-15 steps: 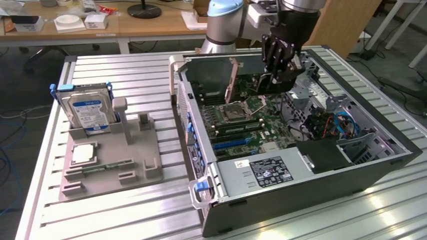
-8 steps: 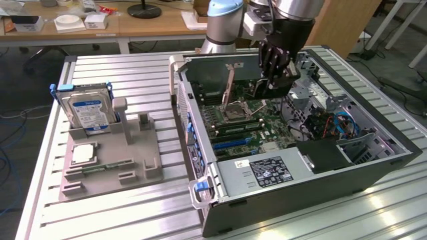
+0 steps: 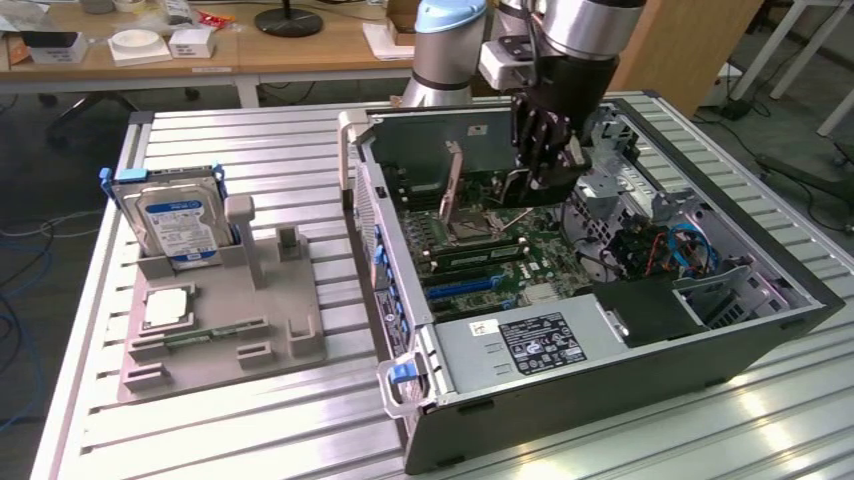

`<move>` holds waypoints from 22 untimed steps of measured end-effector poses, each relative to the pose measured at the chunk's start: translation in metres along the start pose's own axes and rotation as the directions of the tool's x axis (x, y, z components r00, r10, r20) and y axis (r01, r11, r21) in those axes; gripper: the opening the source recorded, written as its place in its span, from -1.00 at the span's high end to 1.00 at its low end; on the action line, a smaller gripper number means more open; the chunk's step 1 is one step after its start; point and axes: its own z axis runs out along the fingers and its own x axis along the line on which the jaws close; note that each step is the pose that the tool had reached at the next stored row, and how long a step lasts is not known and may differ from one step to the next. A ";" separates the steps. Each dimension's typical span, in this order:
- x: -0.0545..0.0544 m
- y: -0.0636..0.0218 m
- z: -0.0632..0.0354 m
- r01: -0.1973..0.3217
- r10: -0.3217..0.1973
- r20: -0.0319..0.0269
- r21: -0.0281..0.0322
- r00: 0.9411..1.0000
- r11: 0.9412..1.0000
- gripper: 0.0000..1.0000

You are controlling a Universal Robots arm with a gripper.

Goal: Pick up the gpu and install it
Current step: 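Insert the gpu into the slot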

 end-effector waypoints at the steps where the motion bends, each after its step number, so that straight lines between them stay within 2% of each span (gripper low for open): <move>1: 0.000 0.0001 0.0018 0.000 0.000 0.000 0.000 1.000 1.000 0.46; 22: 0.001 0.0005 0.0397 0.000 0.000 0.000 0.000 1.000 1.000 0.46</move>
